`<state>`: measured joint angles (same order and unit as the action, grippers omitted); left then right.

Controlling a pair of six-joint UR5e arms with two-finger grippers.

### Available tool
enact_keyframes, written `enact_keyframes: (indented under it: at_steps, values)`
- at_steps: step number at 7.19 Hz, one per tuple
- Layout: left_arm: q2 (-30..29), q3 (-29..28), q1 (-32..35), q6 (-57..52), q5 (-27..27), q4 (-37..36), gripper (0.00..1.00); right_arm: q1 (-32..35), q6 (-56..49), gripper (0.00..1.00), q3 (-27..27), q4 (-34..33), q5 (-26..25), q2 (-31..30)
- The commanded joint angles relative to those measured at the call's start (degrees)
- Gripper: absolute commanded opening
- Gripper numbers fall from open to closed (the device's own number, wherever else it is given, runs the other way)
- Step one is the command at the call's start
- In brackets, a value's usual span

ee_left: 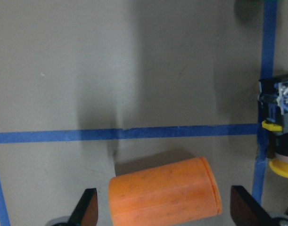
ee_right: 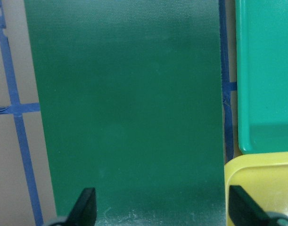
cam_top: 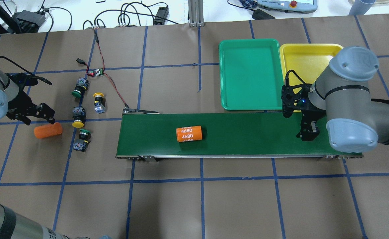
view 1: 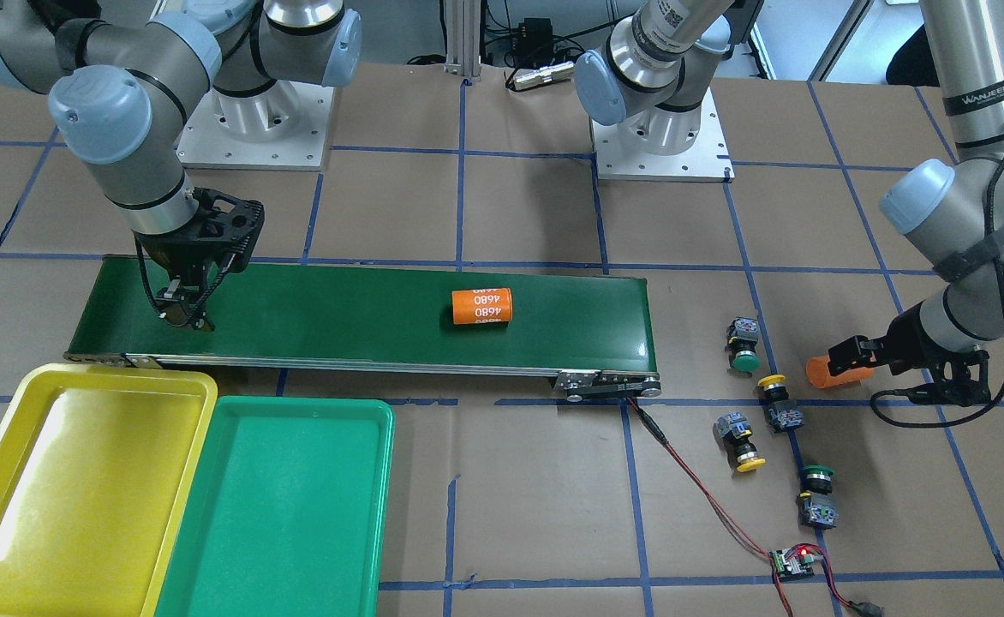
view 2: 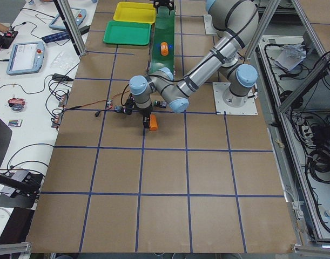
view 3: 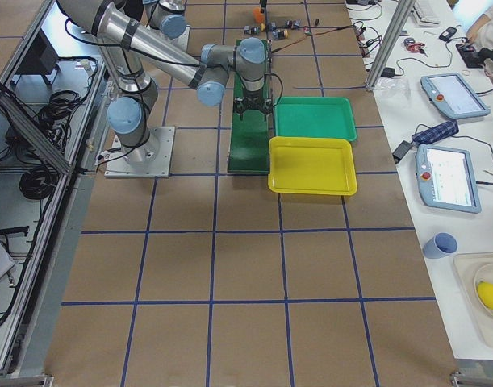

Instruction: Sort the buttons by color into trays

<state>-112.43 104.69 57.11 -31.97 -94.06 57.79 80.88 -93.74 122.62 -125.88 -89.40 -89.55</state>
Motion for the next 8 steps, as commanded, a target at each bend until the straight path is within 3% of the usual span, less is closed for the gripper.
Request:
enact_keyframes:
  at_steps: [1,5,8]
  values:
    - [-0.1,0.2,0.1,0.7,0.4,0.4,1.00,-1.2,-3.9,1.00,0.2,-0.1,0.0,0.0]
    - [-1.4,0.4,-0.2,0.8,0.4,0.3,1.00,-7.6,-7.8,1.00,1.6,0.0,0.1,0.1]
    - [-2.2,0.5,-0.2,0.8,0.5,0.3,1.00,-8.5,-10.7,1.00,2.8,-0.4,0.2,0.0]
